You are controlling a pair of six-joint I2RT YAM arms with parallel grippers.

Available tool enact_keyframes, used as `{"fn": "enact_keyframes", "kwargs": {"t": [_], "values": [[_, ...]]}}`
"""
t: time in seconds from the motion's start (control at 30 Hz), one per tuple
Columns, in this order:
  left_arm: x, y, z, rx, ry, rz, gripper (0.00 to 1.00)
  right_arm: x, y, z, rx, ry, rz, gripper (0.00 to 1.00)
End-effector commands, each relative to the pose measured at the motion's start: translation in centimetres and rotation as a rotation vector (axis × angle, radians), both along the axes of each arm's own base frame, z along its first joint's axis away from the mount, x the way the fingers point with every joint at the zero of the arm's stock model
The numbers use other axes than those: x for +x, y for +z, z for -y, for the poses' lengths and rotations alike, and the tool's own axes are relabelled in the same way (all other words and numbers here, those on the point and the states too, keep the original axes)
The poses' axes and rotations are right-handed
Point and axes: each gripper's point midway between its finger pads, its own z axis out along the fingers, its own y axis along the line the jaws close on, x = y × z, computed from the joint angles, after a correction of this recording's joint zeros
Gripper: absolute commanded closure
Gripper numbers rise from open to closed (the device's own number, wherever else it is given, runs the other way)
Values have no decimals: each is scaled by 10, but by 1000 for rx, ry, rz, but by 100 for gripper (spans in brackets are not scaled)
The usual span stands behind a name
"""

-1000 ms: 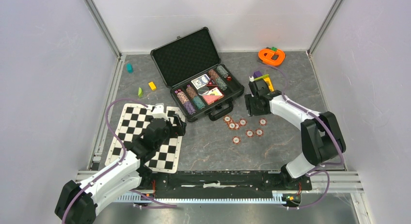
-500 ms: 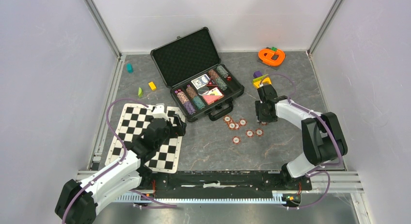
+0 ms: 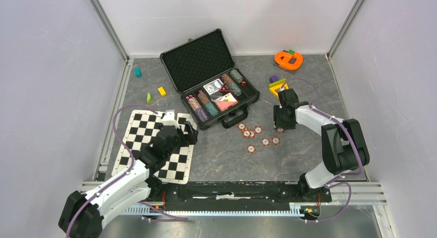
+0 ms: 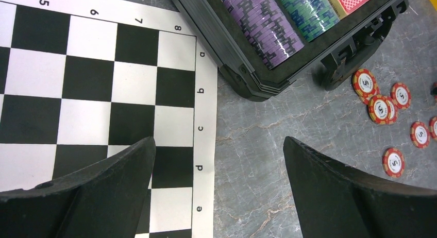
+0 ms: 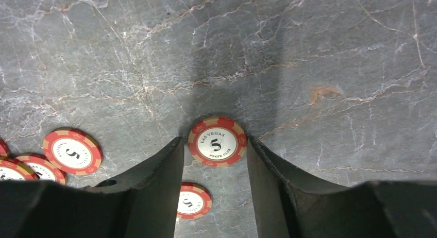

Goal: Pack up texas hold em set

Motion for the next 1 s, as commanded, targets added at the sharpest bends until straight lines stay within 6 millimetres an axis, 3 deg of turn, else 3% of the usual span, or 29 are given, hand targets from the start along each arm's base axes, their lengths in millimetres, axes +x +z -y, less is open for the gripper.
{"fn": "enact_keyframes", "kwargs": {"t": [0.0, 0.23, 0.4, 0.6, 0.8, 0.87, 0.97], "values": [[11, 29, 7, -31, -13, 90, 0, -18, -22, -4, 60, -20, -67, 48], [10, 30, 6, -31, -11, 93, 0, -24, -26, 2, 54, -38, -83, 54], [11, 30, 6, -31, -9, 93, 0, -16, -12, 1, 56, -38, -43, 58], [11, 31, 6, -31, -7, 94, 0, 1, 24, -22, 102, 20, 26, 57], [11, 29, 5, -25, -4, 90, 0, 5, 35, -45, 132, 65, 53, 57], [11, 30, 5, -28, -4, 91, 0, 5, 33, -48, 130, 73, 47, 51], [11, 28, 5, -25, -5, 88, 0, 5, 31, -37, 67, 56, 39, 30]]}}
